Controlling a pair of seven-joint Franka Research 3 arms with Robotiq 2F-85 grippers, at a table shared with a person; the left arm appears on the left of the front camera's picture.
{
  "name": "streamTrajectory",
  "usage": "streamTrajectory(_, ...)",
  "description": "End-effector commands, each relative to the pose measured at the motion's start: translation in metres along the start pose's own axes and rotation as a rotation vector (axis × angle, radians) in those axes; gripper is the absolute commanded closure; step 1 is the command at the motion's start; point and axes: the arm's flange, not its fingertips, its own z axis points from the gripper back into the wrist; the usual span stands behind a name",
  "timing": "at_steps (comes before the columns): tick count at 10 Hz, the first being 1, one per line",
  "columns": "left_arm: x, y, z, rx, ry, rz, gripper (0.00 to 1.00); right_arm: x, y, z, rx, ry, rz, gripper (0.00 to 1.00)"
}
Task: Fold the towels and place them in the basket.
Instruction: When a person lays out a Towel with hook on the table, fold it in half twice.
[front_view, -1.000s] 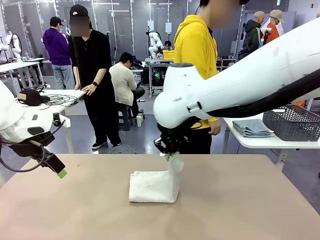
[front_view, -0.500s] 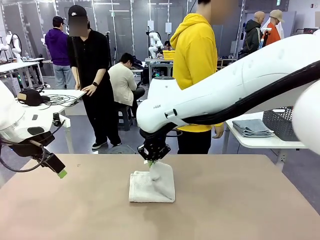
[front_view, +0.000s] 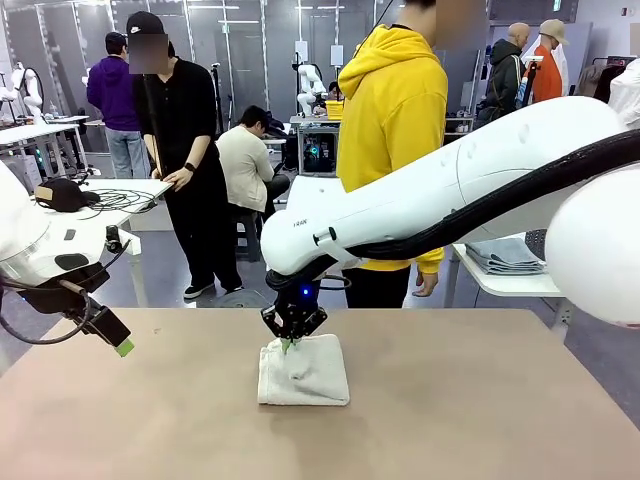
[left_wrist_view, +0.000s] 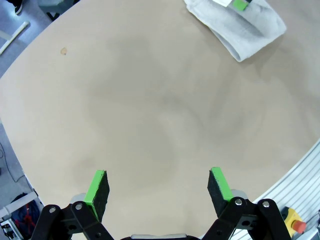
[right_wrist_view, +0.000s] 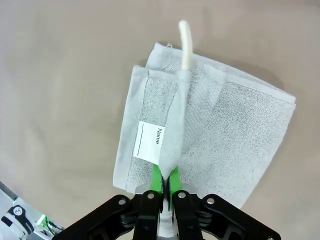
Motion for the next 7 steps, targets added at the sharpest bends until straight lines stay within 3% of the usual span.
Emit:
streamTrajectory(1, 0.001, 0.0, 0.0, 0.012, 0.003, 0.003, 0.0, 0.002, 0.0, 0.004, 0.022, 0.032, 0.027, 0.68)
streamTrajectory(5, 0.001, 0.0, 0.0, 0.012, 0.003, 0.003, 0.0, -0.005, -0.003, 0.012, 0.091, -0.002, -0.008, 0.04)
streamTrajectory(7, 0.001, 0.0, 0.0, 0.012, 0.003, 0.003, 0.0, -0.01, -0.013, 0.014, 0.133, -0.013, -0.033, 0.0)
